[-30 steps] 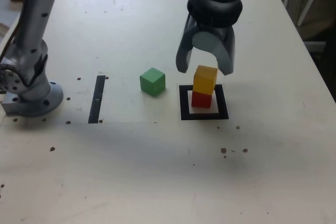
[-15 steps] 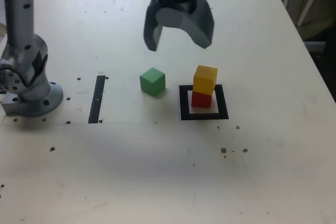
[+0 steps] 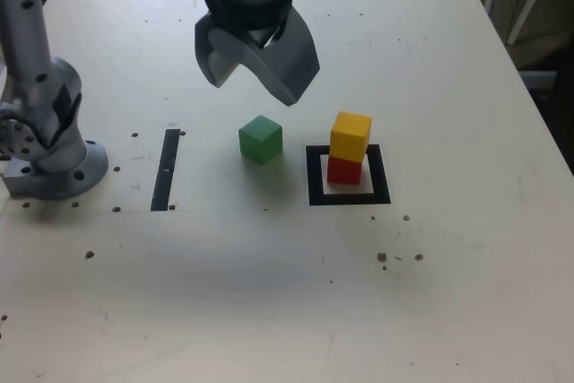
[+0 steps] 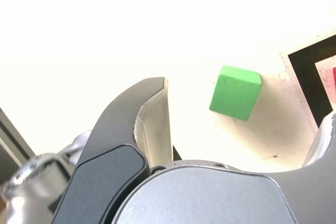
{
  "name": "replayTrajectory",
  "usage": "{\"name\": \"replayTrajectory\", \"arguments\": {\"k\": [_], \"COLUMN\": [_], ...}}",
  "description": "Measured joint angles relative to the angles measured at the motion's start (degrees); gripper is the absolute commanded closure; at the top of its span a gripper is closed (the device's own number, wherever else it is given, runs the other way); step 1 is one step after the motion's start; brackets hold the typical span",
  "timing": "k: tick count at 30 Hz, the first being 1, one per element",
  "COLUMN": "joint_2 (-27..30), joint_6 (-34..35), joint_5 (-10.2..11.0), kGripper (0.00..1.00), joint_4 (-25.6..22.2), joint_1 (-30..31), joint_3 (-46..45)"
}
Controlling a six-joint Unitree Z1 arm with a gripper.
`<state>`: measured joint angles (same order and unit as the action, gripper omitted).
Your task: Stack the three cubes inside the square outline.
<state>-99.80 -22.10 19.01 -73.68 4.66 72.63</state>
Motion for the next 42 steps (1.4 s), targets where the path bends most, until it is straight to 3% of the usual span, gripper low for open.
{"name": "replayTrajectory", "arguments": {"k": [13, 26, 42], "joint_2": [-0.9, -6.4, -9.9], "joint_6": [-2.6, -2.9, -2.9], "joint_5": [0.4, 0.9, 0.1], "kGripper": [0.01, 0.01, 0.12], "joint_4": [6.0, 9.6, 11.8], "joint_1": [0.0, 0.0, 0.0], "joint_3": [-5.3, -6.5, -7.8]}}
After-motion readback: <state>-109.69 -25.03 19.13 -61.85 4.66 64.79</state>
